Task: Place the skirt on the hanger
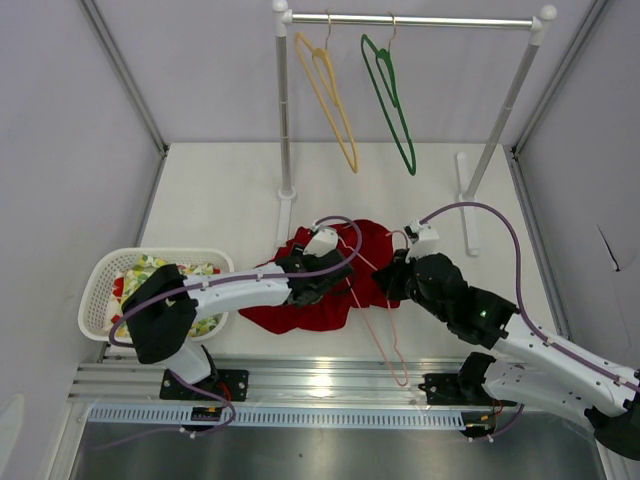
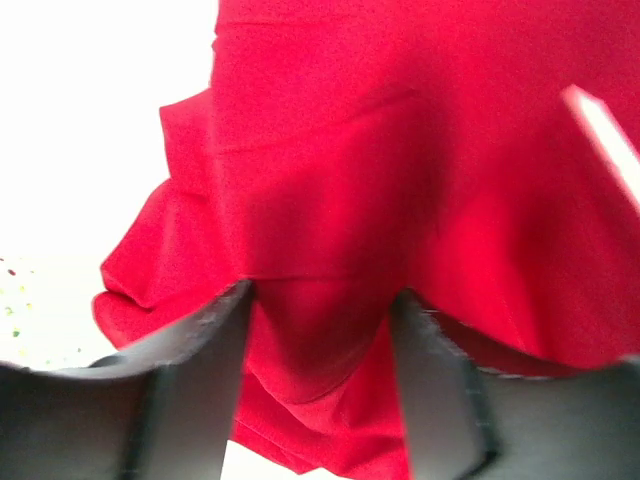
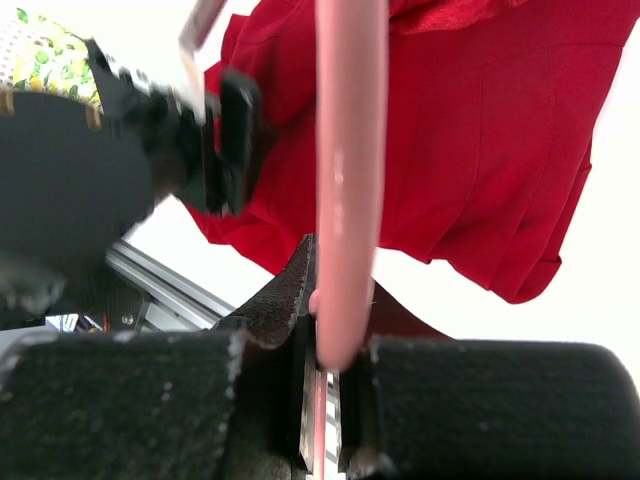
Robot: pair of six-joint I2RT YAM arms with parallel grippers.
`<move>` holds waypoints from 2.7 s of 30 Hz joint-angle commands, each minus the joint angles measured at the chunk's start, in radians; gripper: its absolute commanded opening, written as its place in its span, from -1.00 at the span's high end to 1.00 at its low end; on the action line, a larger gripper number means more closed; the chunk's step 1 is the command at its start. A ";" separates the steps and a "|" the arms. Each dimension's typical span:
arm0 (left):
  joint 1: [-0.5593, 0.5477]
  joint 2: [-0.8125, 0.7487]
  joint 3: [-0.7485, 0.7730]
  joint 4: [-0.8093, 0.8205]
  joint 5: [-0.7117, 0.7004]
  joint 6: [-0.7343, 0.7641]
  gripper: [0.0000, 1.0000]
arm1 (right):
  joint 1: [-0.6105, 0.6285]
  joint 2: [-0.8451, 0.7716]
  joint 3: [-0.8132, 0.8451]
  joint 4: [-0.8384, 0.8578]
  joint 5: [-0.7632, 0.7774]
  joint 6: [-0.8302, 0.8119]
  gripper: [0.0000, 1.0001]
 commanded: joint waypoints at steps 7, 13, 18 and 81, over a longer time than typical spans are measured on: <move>0.186 -0.097 0.014 0.139 0.130 0.142 0.90 | -0.027 0.009 0.041 0.016 -0.015 -0.030 1.00; 0.312 -0.221 -0.099 0.327 0.510 0.177 1.00 | -0.052 0.017 0.021 -0.032 0.005 -0.022 1.00; 0.458 -0.258 -0.188 0.548 0.945 0.174 1.00 | -0.061 0.028 0.010 -0.116 0.011 0.014 1.00; 0.147 0.070 0.442 -0.116 0.407 -0.062 -0.25 | 0.057 -0.149 0.040 -0.265 0.065 0.097 1.00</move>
